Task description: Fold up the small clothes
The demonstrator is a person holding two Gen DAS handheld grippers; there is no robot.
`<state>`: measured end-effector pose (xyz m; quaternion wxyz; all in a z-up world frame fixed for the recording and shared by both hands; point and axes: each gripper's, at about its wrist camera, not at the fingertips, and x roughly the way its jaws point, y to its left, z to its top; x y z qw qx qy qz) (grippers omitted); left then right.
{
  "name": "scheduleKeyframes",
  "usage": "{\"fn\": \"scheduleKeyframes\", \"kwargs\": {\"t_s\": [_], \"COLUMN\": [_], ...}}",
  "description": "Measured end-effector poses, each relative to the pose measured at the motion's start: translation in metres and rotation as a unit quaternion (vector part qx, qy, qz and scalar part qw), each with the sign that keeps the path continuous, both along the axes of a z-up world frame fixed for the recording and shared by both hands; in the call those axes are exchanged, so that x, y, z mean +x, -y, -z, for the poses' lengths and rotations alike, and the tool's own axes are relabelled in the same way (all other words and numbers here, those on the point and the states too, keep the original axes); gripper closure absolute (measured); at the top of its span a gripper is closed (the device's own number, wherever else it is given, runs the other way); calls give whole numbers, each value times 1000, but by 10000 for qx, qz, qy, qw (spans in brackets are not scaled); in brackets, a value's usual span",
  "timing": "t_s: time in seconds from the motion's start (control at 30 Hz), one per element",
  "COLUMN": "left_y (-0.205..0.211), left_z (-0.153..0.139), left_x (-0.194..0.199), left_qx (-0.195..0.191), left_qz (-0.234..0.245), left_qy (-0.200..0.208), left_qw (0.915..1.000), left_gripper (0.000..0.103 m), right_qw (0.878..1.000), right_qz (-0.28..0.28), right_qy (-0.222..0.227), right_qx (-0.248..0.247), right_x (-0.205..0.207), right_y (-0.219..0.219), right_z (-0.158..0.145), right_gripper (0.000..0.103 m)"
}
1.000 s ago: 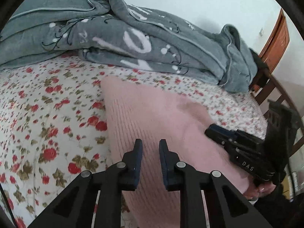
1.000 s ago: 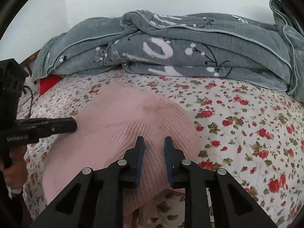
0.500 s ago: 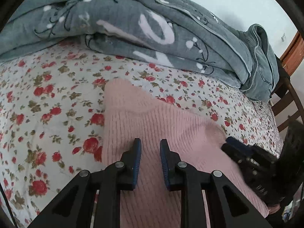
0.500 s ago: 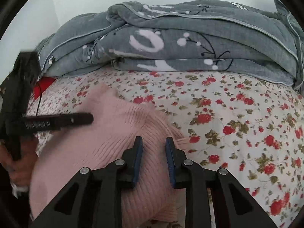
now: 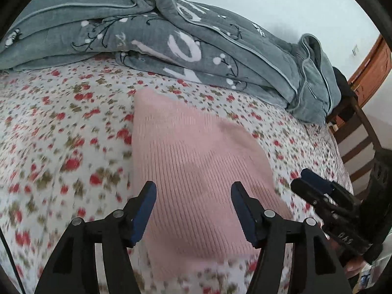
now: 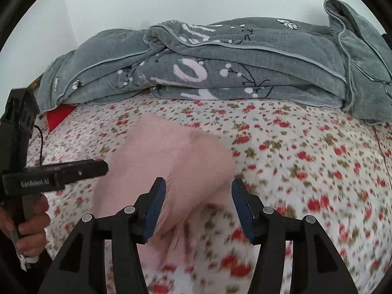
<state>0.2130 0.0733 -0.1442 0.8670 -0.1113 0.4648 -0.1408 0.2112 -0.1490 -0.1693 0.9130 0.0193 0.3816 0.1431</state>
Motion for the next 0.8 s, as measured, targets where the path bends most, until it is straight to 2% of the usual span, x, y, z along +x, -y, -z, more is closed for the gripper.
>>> {"fn": "scheduleKeyframes", "kwargs": {"t_s": [0.37, 0.4, 0.47, 0.57, 0.67, 0.8], "left_y": [11, 12, 13, 17, 21, 19], "left_z": [-34, -37, -47, -63, -77, -92], "left_x": [-89, -96, -111, -133, -150, -166], "left_qx": [528, 558, 582, 733, 858, 814], "left_qz": [-393, -413, -446, -468, -442, -496], "left_qy": [-31, -19, 32, 214, 358, 481], "left_qw": [9978, 9976, 9973, 9960, 9947, 9943], "left_gripper": [42, 42, 39, 32, 29, 27], "right_qw": [9997, 9995, 9990, 9973, 9966, 9960], "right_qz": [229, 278, 405, 564, 584, 649], "right_qy": [-46, -28, 73, 413, 534, 564], "right_qx": [-123, -162, -193, -219, -242, -256], "right_x": [-80, -88, -106, -131, -150, -166], "right_y": [10, 12, 17, 21, 22, 24], "right_z": [-34, -38, -47, -61, -73, -83], "right_gripper": [46, 43, 22, 7, 6, 6]}}
